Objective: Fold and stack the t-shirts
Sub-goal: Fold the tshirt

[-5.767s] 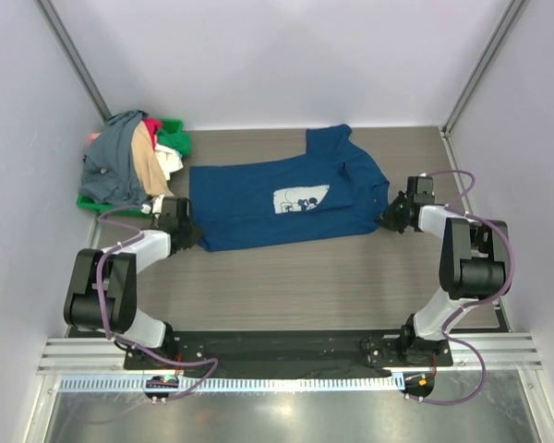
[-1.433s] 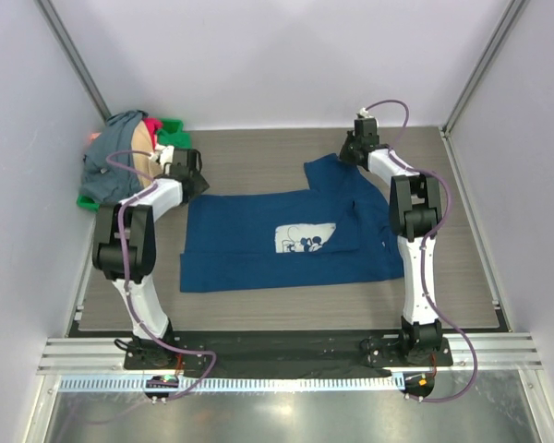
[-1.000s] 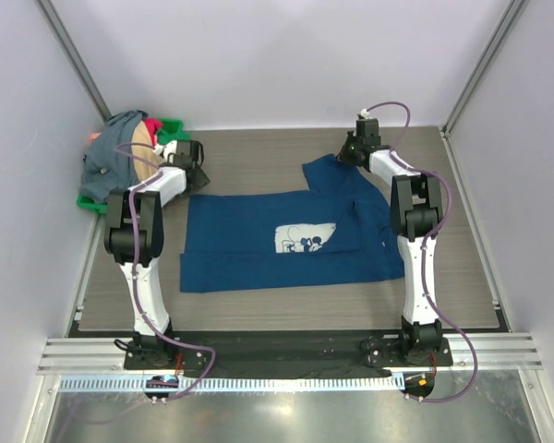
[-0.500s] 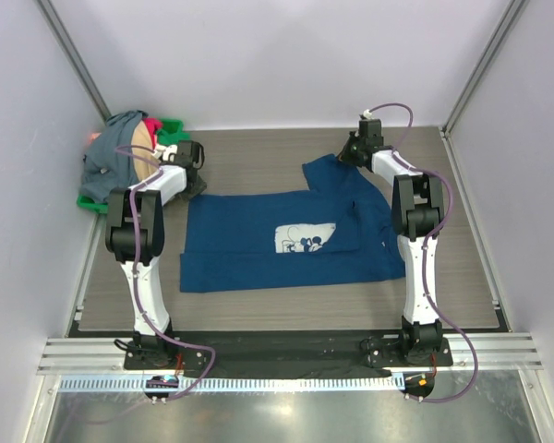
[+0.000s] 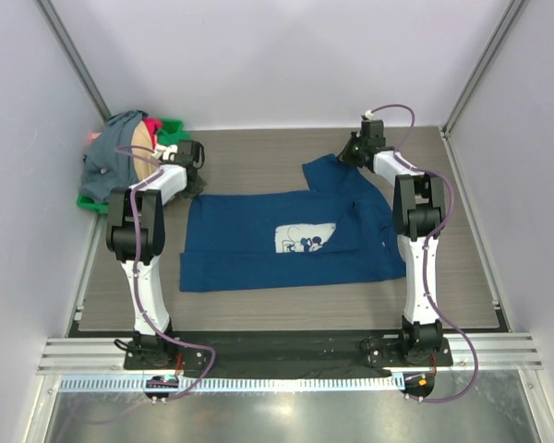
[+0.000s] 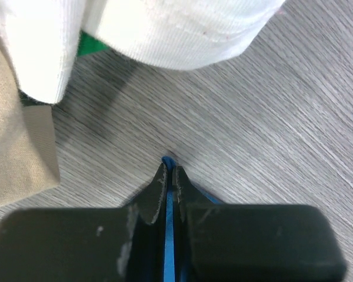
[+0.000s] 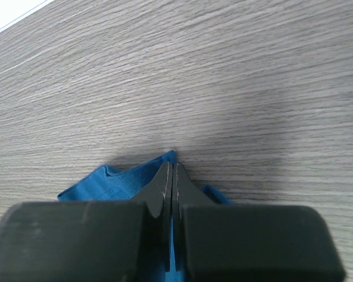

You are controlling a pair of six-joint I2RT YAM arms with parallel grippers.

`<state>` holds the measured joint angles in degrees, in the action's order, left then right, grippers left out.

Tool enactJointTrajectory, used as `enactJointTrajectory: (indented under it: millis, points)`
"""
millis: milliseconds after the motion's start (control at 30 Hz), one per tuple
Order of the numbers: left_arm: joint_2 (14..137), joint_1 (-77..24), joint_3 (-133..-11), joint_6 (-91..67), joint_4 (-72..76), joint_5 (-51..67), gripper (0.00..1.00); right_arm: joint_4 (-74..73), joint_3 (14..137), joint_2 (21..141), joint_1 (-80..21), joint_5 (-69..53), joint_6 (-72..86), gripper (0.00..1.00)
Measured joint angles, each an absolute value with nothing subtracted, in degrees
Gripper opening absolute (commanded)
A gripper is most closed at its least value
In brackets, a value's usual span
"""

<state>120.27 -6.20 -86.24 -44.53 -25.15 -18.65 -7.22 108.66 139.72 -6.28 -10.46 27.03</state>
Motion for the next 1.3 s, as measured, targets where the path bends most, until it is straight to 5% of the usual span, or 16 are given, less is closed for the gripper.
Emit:
enactJointTrajectory:
  millis: [400, 1300]
  points:
    - [118.17, -6.20, -84.14, -44.34, -26.76, -17.04, 0.00, -8.71, 98.94, 132.35, -6.20, -11.31, 26.26, 0.01]
    - [97.82, -6.20, -64.79, -44.62, -26.39, -13.43, 0.00, -12.88, 64.23, 92.64, -6.81, -11.16, 25.10, 0.01]
